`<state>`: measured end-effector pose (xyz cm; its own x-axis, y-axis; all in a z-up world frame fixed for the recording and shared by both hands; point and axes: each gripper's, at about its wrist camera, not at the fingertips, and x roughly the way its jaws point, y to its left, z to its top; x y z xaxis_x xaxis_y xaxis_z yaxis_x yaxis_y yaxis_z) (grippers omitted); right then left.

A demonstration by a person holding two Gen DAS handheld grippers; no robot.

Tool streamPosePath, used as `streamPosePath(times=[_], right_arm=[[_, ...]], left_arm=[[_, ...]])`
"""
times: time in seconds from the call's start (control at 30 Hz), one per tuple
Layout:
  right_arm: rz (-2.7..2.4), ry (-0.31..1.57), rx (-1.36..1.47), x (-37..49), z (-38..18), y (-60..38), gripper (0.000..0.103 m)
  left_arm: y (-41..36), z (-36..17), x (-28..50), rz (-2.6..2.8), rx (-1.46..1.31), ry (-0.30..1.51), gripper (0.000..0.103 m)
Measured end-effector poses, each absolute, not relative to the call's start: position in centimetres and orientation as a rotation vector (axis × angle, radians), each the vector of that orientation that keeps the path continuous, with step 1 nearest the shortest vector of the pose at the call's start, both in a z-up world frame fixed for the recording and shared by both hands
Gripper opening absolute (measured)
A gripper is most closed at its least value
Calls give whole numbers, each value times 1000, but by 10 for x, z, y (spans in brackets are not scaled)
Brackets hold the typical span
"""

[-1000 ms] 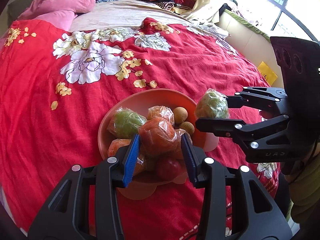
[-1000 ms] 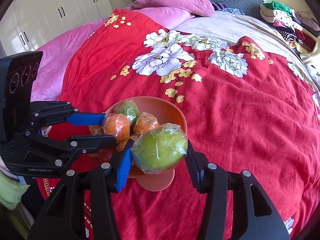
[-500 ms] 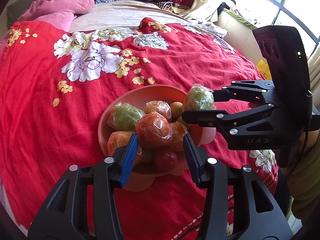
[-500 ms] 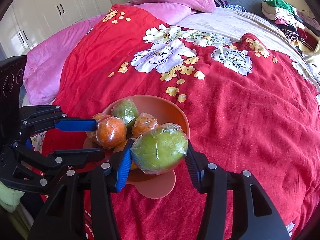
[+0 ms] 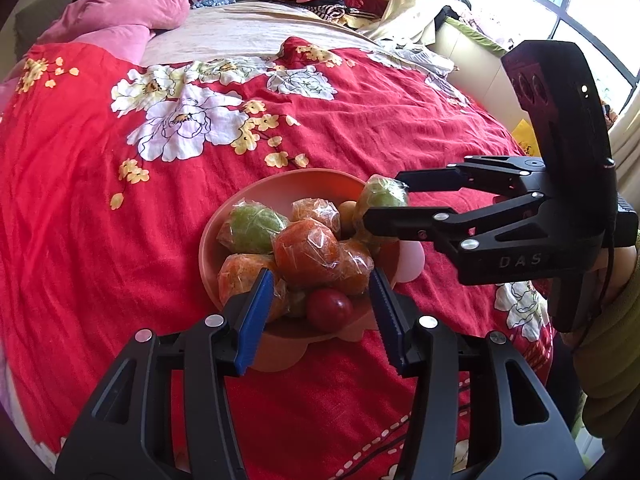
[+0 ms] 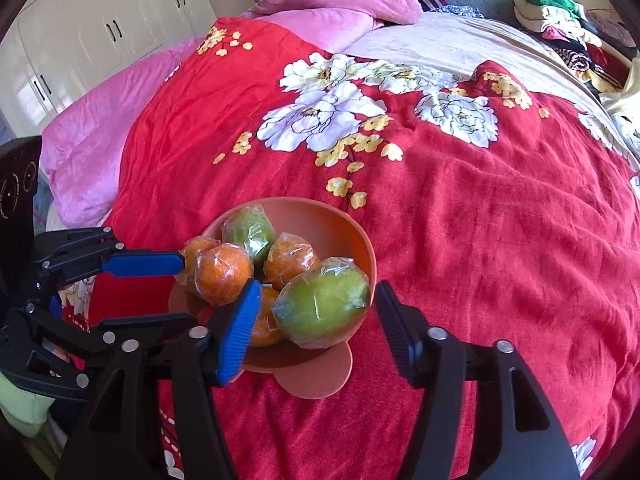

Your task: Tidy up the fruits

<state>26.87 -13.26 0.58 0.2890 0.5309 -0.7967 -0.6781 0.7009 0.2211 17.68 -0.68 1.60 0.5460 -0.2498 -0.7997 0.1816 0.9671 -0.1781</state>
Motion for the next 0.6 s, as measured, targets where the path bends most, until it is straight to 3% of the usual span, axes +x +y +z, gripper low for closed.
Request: streamPosePath(times=[0.3,0.33,0.4,0.47,0.6], right_arm=[[779,859,-82,234,50,-166,87],[771,845,-80,228,55,-169,93],[756,810,-81,210,64,-177,94],[738,782,-76,191,70,-184,98],[712,763,-71,159,68,-191,98]], left_arm=[[-10,32,160,-248,-80,925,50],[-9,35,155,-236,-83,916,58],[-8,38,149,-220,-89,908,64],[-6,41,139,-201,-106,898,77],[-6,40,114,-146,-123,882,89]])
